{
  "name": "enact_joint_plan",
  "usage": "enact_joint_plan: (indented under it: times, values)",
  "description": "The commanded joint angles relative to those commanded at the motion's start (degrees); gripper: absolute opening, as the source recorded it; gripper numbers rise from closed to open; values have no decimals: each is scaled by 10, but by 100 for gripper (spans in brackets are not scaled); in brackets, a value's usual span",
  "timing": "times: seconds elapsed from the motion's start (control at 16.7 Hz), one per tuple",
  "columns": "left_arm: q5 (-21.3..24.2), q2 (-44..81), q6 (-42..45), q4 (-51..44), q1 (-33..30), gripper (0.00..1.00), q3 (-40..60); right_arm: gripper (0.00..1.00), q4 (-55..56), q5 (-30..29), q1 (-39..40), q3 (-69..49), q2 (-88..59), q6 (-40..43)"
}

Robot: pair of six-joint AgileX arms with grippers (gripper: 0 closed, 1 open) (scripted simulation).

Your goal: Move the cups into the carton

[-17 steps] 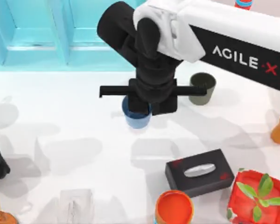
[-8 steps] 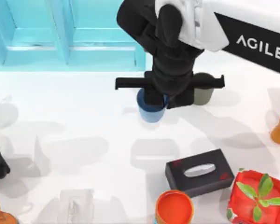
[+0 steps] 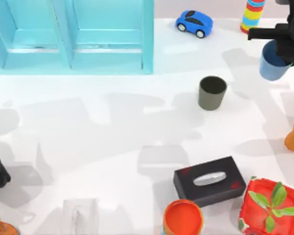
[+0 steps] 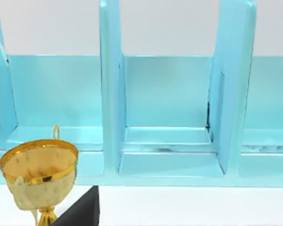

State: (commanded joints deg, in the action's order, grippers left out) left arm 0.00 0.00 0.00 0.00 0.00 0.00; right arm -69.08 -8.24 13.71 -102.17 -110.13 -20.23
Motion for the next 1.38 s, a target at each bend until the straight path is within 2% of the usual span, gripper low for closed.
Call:
enact_joint_plan:
  times: [0.42, 0.72, 0.96, 1.38]
  values:
    - [0, 0, 0, 0, 0, 100, 0, 0, -56, 28, -334, 111, 101, 350]
    - [0, 0, 0, 0, 0, 100, 0, 0, -97, 72, -499, 184, 162, 547]
    - [0, 0, 0, 0, 0, 100, 0, 0, -113, 97, -550, 208, 182, 608]
    - [0, 0, 0, 0, 0, 100, 0, 0, -88, 96, -546, 230, 183, 604]
